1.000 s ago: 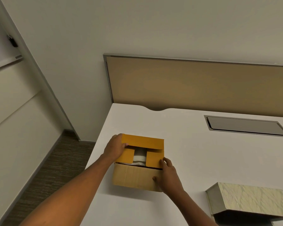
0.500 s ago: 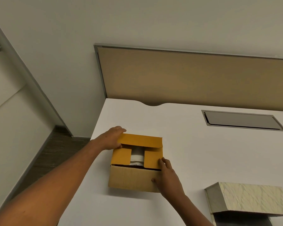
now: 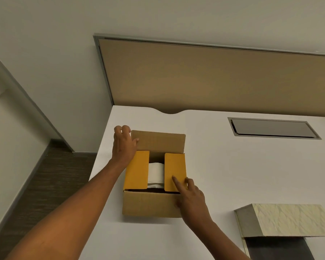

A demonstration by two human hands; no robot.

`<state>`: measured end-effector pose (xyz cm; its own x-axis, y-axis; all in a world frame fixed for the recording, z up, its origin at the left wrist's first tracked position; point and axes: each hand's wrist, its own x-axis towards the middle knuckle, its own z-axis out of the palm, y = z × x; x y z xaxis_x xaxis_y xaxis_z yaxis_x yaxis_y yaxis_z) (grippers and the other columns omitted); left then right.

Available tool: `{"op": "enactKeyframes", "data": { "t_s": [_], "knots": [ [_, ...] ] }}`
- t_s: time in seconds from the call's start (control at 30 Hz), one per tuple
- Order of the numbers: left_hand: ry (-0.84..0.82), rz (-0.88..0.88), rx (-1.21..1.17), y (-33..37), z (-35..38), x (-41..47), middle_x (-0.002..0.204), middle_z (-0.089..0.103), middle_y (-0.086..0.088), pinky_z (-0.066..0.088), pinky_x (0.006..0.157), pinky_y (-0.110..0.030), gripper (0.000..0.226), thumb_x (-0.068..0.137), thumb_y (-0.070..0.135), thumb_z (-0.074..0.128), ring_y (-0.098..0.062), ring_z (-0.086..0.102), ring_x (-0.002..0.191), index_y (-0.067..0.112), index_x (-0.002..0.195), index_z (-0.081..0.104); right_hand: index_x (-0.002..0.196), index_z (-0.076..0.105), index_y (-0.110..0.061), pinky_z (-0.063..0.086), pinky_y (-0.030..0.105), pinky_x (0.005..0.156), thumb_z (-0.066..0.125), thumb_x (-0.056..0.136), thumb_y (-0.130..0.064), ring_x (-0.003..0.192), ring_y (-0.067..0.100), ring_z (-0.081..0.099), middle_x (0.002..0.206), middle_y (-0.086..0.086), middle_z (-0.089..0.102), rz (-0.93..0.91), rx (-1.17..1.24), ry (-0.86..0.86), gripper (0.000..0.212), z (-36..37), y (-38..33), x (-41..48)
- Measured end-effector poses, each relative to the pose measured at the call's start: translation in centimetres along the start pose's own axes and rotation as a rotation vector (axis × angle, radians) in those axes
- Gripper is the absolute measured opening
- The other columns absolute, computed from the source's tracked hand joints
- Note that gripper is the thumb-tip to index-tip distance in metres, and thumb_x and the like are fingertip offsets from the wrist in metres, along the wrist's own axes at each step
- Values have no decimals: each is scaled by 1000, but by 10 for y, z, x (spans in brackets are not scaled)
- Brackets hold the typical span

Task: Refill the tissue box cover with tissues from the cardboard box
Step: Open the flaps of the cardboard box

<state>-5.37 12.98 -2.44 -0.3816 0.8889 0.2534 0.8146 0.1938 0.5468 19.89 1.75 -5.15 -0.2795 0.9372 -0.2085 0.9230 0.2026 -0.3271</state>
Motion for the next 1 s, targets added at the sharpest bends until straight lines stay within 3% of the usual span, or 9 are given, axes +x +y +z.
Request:
{"op": "enactKeyframes", "data": {
  "t_s": [0.17, 0.27, 0.47, 0.6, 0.83, 0.93, 1.0],
  "knots": [
    [-104, 6, 54, 4, 21, -12, 141, 38, -19, 50, 95, -39, 30, 91, 12, 60, -35, 46, 125, 5, 121, 58, 142, -5, -49, 27, 49, 111, 59, 90, -26, 124, 34, 37, 146, 13, 23, -51, -128, -42, 85, -5, -10, 1],
    [-178, 7, 33, 2, 27, -17, 145, 36, -17, 45, 101, -42, 37, 95, 25, 53, -34, 41, 130, 6, 127, 56, 142, -8, -48, 24, 51, 111, 60, 90, -24, 123, 36, 38, 146, 19, 21, -62, -199, -72, 89, -9, -18, 2],
    [-468, -35, 195, -8, 39, -22, 156, 19, -12, 26, 114, -47, 93, 77, 73, 49, -32, 19, 143, 16, 147, 25, 145, -1, -43, 27, 56, 109, 57, 91, -20, 117, 42, 44, 148, 32, 9, -43, -319, -168, 82, -13, -34, 4],
    [-535, -19, 277, -13, 46, -22, 160, 7, -11, 11, 118, -50, 114, 64, 78, 58, -33, 6, 147, 20, 150, 12, 144, 13, -33, 26, 61, 109, 65, 87, -24, 123, 48, 38, 148, 33, 6, -19, -355, -246, 77, -15, -40, 7],
    [-489, 12, 307, -16, 51, -26, 160, 9, -13, 7, 119, -49, 110, 67, 72, 60, -33, 5, 147, 18, 150, 11, 138, 19, -39, 37, 54, 106, 67, 82, -12, 114, 38, 51, 149, 18, 16, -2, -40, -213, 78, -26, -30, 4],
    [-476, 19, 296, -16, 50, -27, 160, 10, -13, 7, 119, -48, 109, 68, 70, 61, -33, 6, 147, 18, 150, 12, 131, 26, -43, 51, 35, 87, 66, 83, -27, 98, 25, 58, 136, -1, 34, 1, 228, -131, 64, -32, -20, 1],
    [-475, 20, 289, -16, 49, -27, 159, 10, -13, 6, 119, -48, 108, 69, 69, 61, -33, 6, 147, 17, 150, 12, 120, 31, -43, 46, 24, 73, 59, 88, -39, 89, 16, 58, 118, -10, 46, 13, 396, -43, 43, -37, -13, -2]
  ]
}}
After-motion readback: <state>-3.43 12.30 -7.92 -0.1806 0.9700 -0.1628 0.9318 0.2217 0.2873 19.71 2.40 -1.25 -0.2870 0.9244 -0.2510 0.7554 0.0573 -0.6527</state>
